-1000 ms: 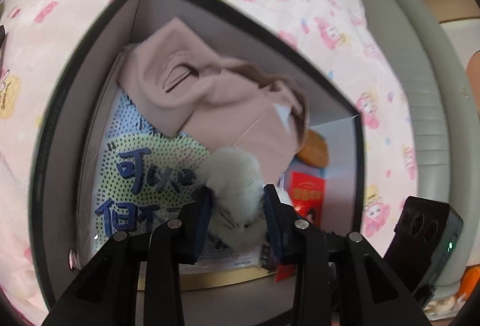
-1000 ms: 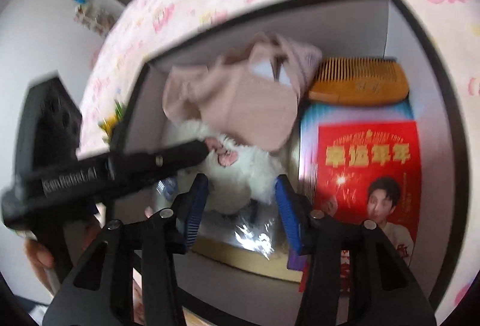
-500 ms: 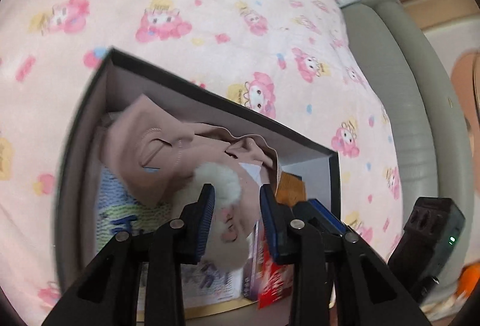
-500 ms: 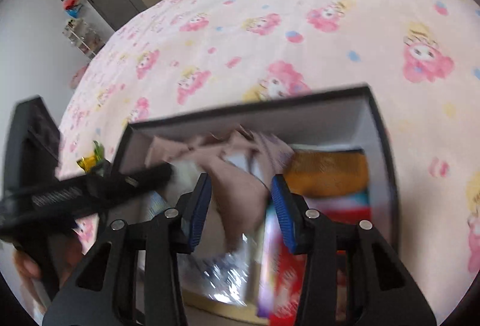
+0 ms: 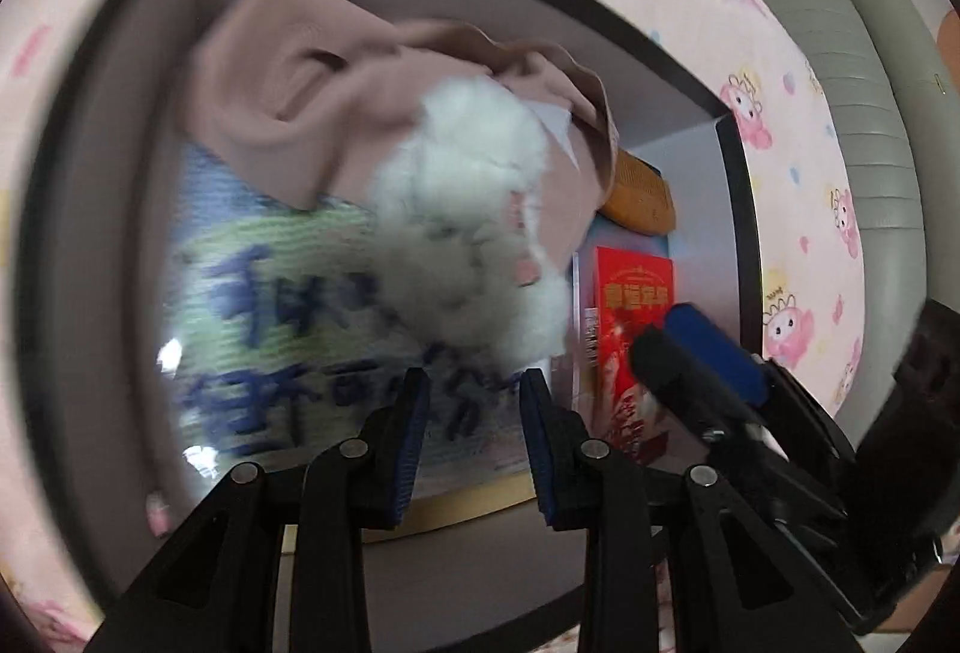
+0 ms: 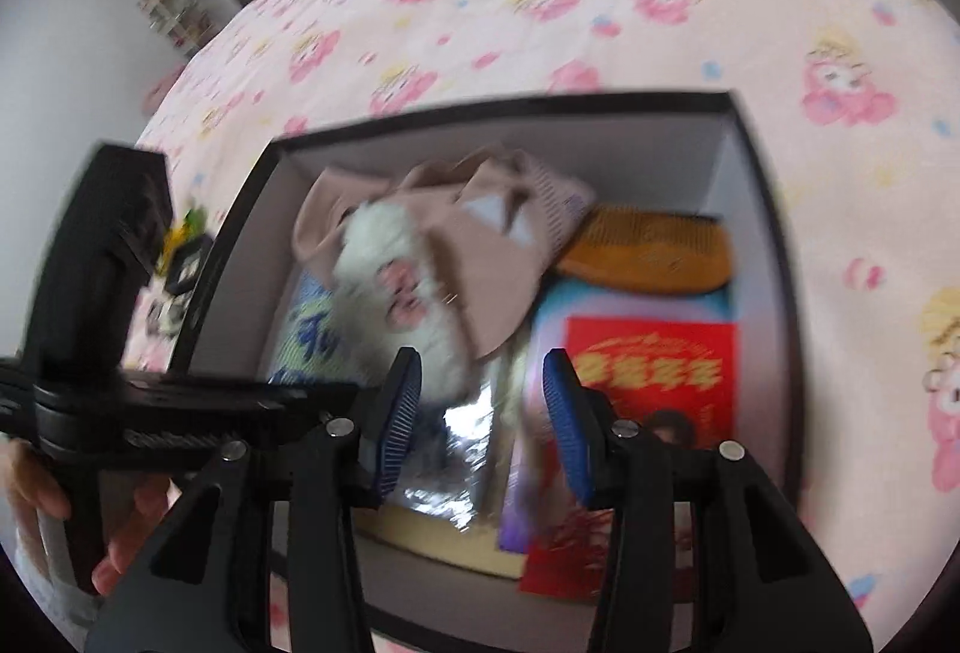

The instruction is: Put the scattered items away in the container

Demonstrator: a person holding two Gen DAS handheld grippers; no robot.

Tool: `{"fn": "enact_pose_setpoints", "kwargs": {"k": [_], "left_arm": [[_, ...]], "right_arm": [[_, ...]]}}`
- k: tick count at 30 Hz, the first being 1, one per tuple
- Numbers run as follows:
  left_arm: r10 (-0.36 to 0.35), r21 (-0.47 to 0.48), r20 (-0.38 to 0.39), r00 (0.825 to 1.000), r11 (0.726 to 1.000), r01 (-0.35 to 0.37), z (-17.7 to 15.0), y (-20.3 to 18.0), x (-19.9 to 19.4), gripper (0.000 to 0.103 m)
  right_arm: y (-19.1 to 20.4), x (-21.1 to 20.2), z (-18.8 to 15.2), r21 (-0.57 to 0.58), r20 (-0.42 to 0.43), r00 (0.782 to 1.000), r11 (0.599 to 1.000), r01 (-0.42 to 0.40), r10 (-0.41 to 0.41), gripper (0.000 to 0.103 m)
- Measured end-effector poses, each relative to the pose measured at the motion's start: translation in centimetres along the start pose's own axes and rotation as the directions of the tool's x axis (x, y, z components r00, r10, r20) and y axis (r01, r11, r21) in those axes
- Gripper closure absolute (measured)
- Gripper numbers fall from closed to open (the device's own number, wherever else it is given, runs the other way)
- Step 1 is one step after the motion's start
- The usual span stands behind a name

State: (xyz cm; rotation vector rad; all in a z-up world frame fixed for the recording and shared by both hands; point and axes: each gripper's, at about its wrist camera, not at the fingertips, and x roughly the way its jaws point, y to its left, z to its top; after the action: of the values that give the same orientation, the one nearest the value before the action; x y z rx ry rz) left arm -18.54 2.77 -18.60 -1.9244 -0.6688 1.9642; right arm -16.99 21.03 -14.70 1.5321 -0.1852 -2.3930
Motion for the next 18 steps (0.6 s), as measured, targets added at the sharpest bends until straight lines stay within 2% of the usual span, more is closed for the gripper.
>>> {"fn": "enact_pose_setpoints", "kwargs": {"k": [3,7,9,12,14,15,17,18], "left_arm": [[-0.035,-0.016,0.023,0.999,0.999,0.036,1.6,-0.9,0.9,0.077],[-0.109,-0.051,0.154,0.982,0.992,0.118,3.0,-1.3,-0.2,0.077],[-0.161,-0.043,0.160,0.974,0.985,0.169,3.0,-1.3,-0.7,0.077],[-0.189,-0.018,0.180,0.965,0.981,0.195,2.1,-0.9,-2.2,0.077],[-0.177,0.008,0.229,0.957,0.984,0.180,1.5,-0.5,-4.0,0.077],[-0.151,0.000,0.266,0.952,0.988,0.156,1.4,-0.1,-4.9,0.077],[-0.056,-0.045,0.357,0.932,0.996,0.077,1.5,0.9,-6.1,0.077],[-0.042,-0.053,0.372,0.927,0.996,0.066,1.8,1.3,-6.1,0.077]], "right_arm": [[-1.4,-0.4,0.4,0.058,0.026,1.000,0.998,-0.003,0.002,0.059],[-2.5,-0.6,0.9,0.103,0.051,0.998,0.994,0.021,-0.027,0.059],[-2.7,-0.3,1.2,0.103,0.046,0.999,0.994,0.024,-0.029,0.059],[-2.1,0.4,1.2,0.078,0.020,1.000,0.997,0.001,-0.003,0.059],[-1.3,0.8,1.2,0.052,0.004,1.000,0.998,-0.030,0.030,0.059],[-0.7,1.0,1.2,0.041,-0.005,0.999,0.998,-0.048,0.049,0.059],[-0.2,1.7,1.4,0.051,-0.024,0.995,0.994,-0.097,0.098,0.059],[-0.1,2.1,1.7,0.077,-0.034,0.991,0.989,-0.123,0.126,0.059]]}}
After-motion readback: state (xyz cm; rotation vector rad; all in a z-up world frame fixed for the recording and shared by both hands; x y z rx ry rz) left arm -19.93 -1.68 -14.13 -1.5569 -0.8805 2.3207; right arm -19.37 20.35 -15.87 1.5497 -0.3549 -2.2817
